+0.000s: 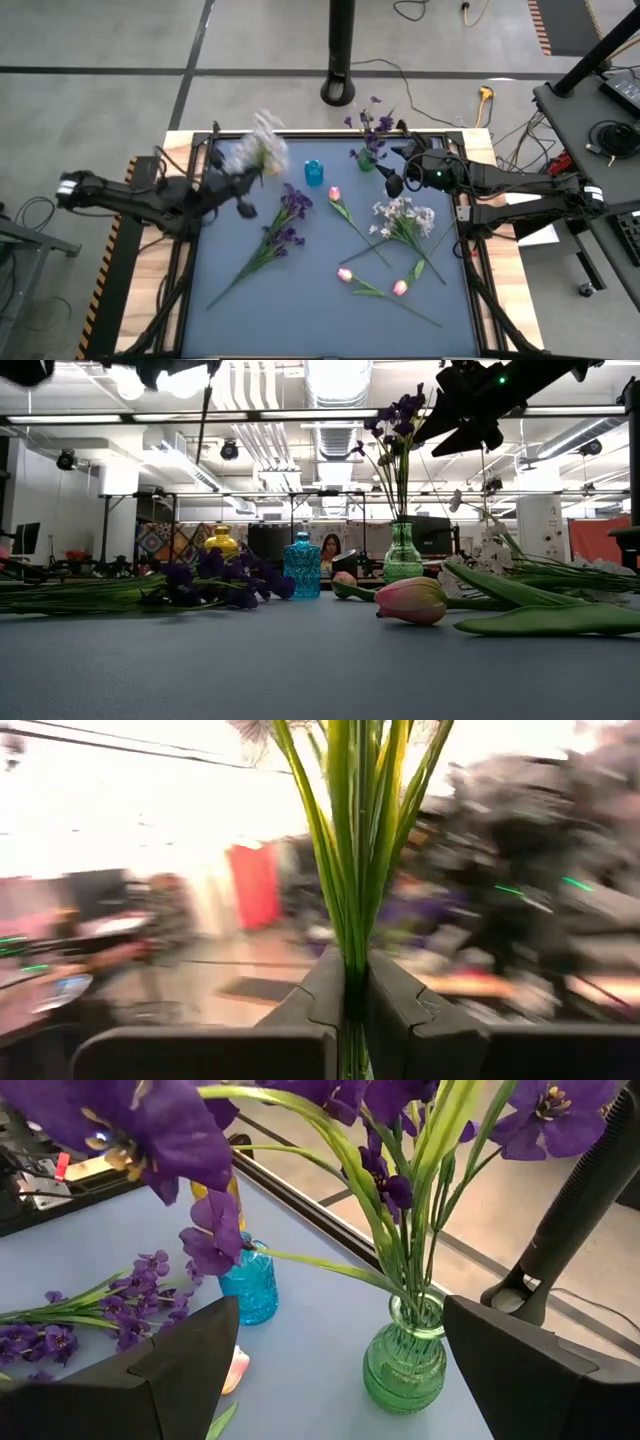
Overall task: Sort flowers into vase by color
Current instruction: Put the left white flower into the yellow vase
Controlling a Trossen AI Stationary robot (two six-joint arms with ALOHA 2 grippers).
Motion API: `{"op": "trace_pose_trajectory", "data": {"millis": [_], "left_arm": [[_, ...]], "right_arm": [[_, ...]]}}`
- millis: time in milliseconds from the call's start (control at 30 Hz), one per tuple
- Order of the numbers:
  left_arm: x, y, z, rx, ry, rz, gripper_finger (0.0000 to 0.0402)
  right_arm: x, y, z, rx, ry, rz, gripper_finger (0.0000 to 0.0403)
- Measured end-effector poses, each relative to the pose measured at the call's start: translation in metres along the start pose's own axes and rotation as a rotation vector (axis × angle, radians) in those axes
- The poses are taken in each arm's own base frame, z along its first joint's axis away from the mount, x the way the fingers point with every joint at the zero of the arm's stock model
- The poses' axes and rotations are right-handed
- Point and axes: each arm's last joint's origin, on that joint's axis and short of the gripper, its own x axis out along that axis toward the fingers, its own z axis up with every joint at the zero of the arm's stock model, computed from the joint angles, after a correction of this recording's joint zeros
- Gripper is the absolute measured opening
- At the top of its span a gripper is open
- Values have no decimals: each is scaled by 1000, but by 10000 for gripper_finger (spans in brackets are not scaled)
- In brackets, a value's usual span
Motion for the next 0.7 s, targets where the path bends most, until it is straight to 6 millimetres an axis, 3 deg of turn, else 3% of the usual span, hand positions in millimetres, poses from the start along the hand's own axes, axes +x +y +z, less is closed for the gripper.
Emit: {"op": "trace_pose_trajectory", "data": {"millis": [100,333,567,700], "left_arm": [[3,18,-21,-2,-23,108,3],[25,60,-57,-38,-11,145,3],[40,103,-71,-58,-69,179,3],[47,115,-85,-94,-21,167,3]], "right_arm": [[0,0,1,5,-10,2,343],[0,1,3,13,-29,6,343],[0,1,3,25,-30,6,343],[0,1,3,28,-30,6,343]]}}
